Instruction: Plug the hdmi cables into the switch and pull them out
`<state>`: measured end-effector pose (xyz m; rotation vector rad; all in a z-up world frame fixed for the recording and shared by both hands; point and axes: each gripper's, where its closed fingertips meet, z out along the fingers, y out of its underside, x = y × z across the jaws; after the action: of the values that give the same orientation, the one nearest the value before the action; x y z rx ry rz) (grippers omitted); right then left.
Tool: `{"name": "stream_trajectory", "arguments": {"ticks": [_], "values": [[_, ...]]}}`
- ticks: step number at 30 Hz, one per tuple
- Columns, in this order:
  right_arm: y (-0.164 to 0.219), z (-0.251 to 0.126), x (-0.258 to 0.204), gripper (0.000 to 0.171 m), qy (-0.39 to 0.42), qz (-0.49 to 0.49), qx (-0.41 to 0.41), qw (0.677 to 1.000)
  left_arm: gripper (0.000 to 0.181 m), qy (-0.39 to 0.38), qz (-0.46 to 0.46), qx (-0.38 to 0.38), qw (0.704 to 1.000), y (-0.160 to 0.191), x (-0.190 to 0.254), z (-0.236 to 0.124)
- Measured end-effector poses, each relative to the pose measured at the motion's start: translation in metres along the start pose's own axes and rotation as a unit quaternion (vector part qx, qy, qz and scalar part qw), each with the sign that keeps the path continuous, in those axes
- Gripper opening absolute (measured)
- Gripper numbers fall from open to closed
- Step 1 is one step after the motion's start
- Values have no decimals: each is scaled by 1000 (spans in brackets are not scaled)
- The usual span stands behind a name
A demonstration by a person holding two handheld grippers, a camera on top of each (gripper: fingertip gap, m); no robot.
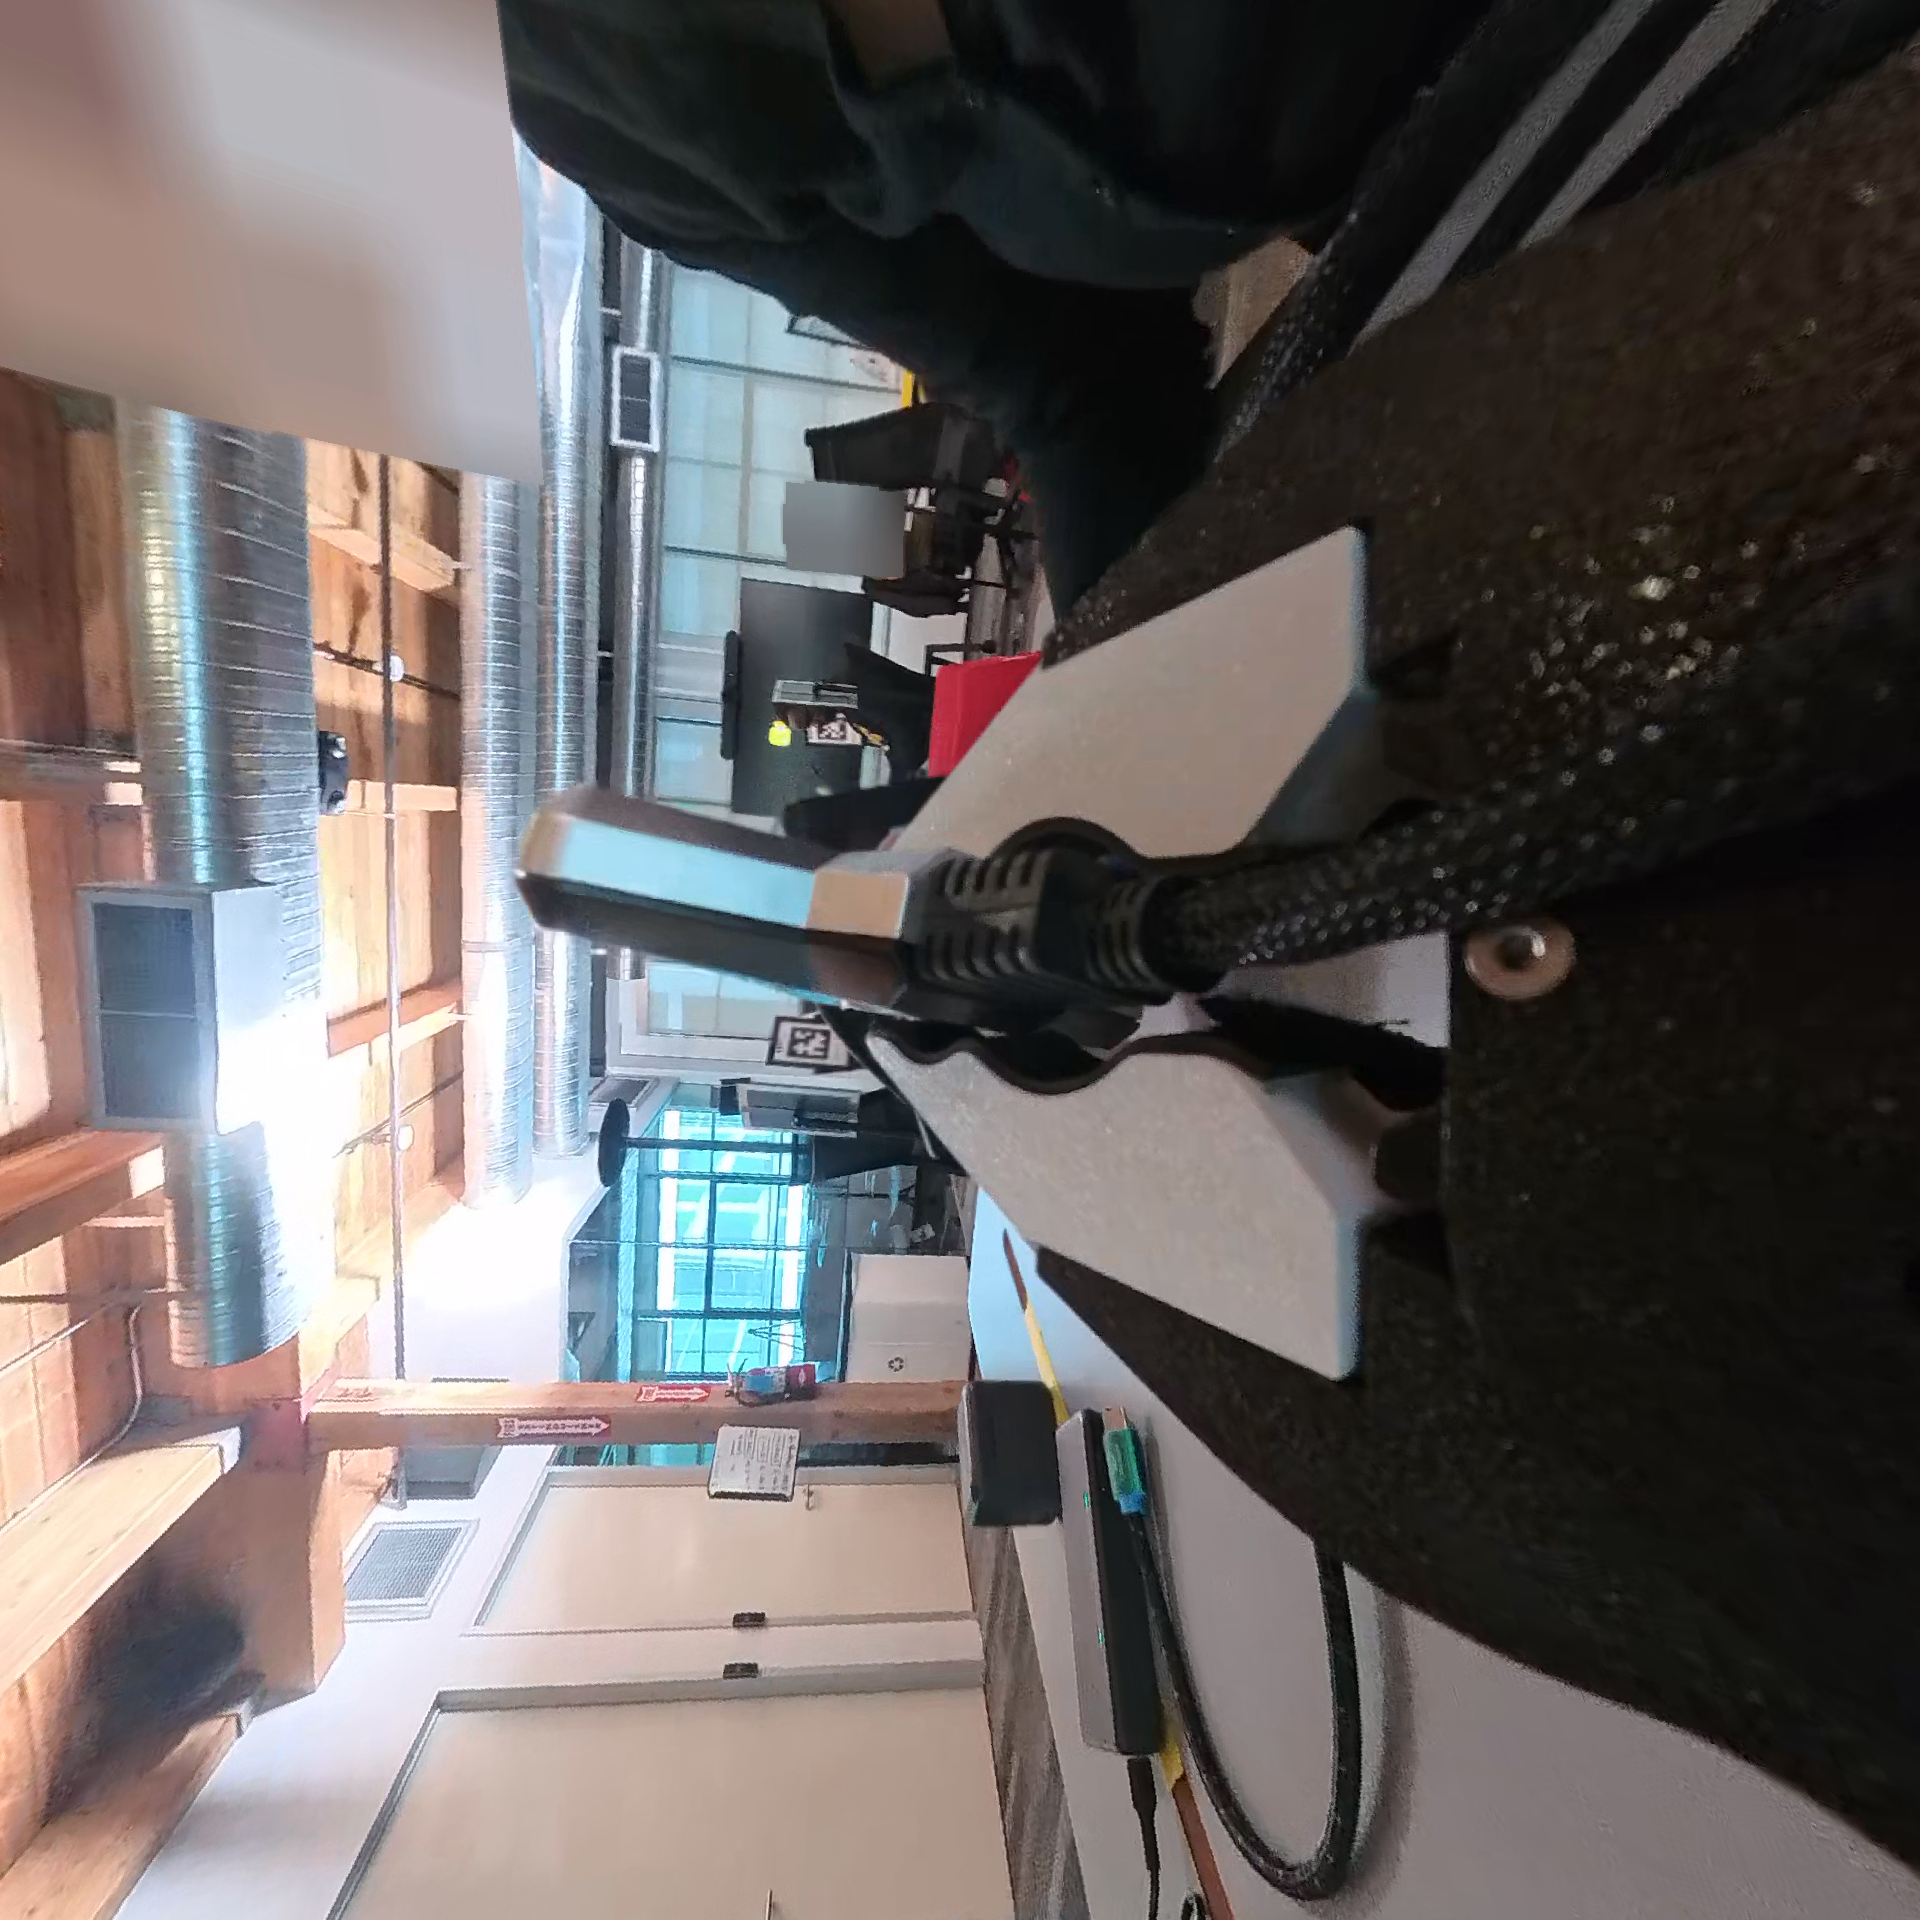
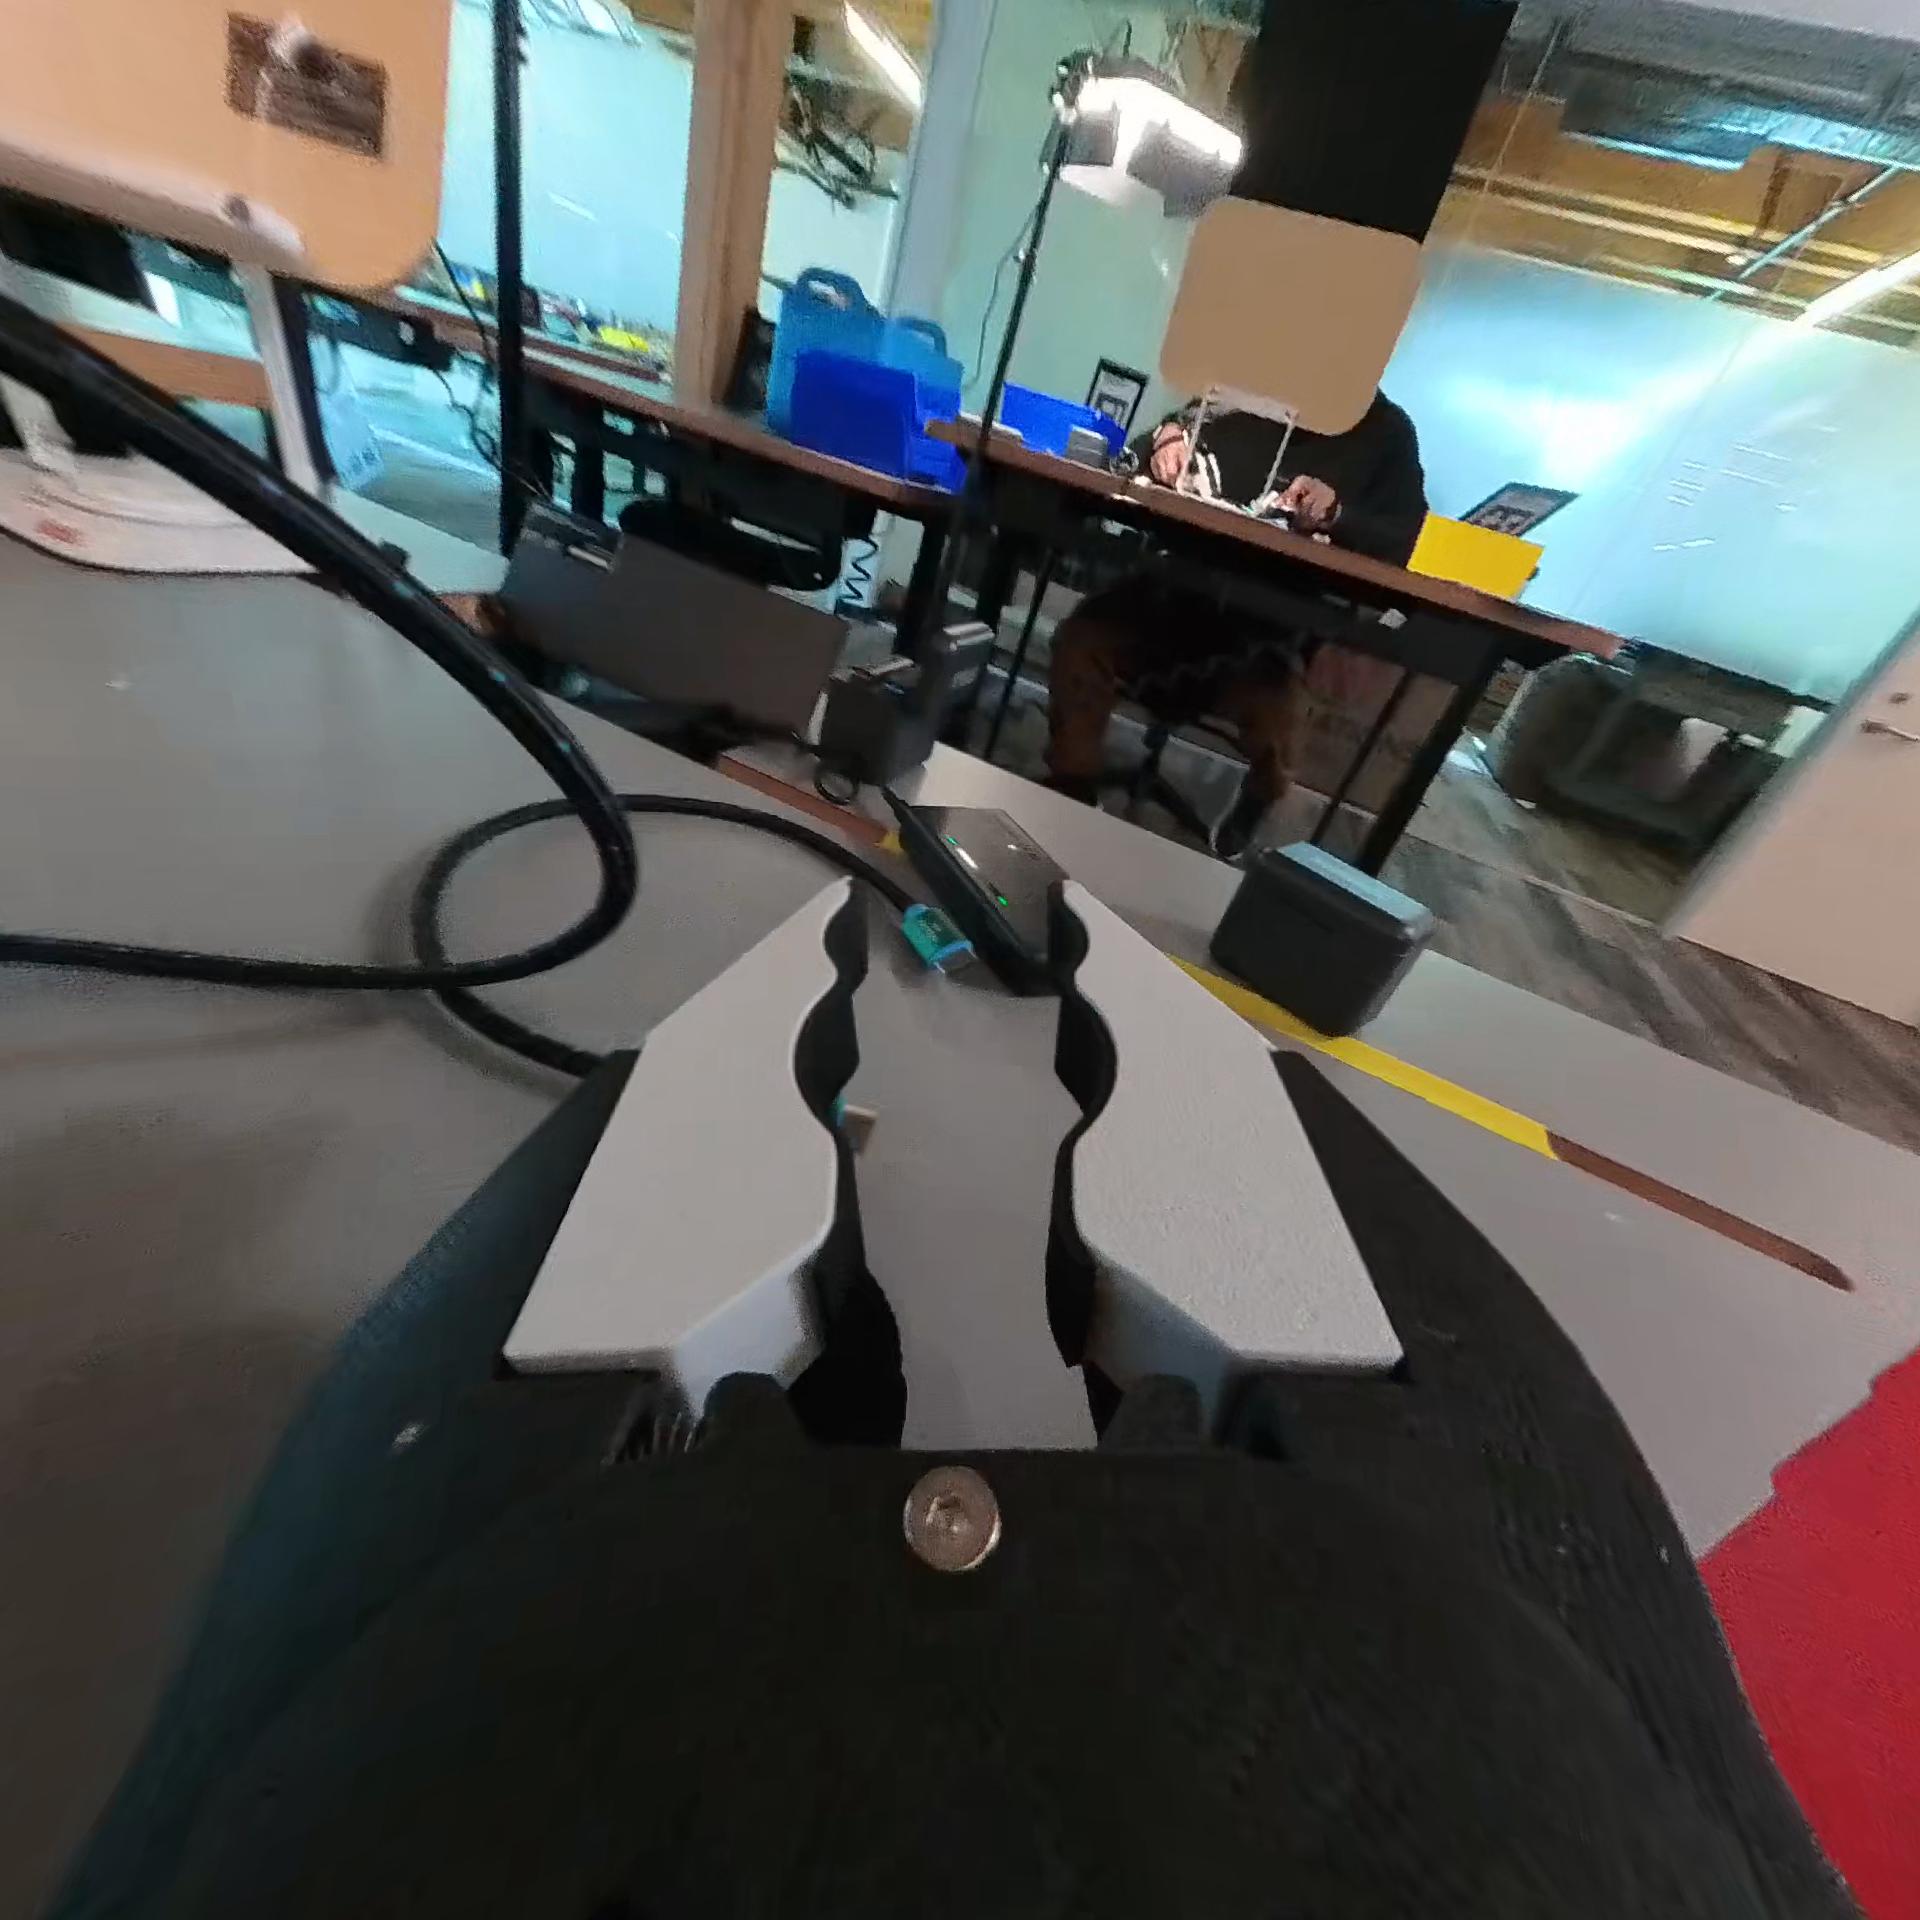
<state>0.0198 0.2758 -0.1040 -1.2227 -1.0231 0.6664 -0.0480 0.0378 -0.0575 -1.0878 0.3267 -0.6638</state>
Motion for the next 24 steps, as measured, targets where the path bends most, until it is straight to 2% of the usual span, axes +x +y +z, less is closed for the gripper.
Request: {"name": "stream_trajectory", "arguments": {"ticks": [5,8,11,17,21,24], "values": [[11,39,6,25,-7,-39,-29,999,22,-2,-3,0,1000,0,-1,0],[20,59,1,26,-56,-9,-48,997,22,3,5,-15,1000,4,2,3],[28,71,9,26,-64,7,-69,996,22,7,8,-21,1000,6,3,4],[76,103,-7,34,-159,35,-227,960,22,15,8,-28,999,8,5,5],[81,119,-10,34,-162,30,-244,956,22,15,7,-28,999,8,5,5],[96,123,-10,30,-161,19,-287,944,22,15,5,-26,1000,8,5,5]]}}
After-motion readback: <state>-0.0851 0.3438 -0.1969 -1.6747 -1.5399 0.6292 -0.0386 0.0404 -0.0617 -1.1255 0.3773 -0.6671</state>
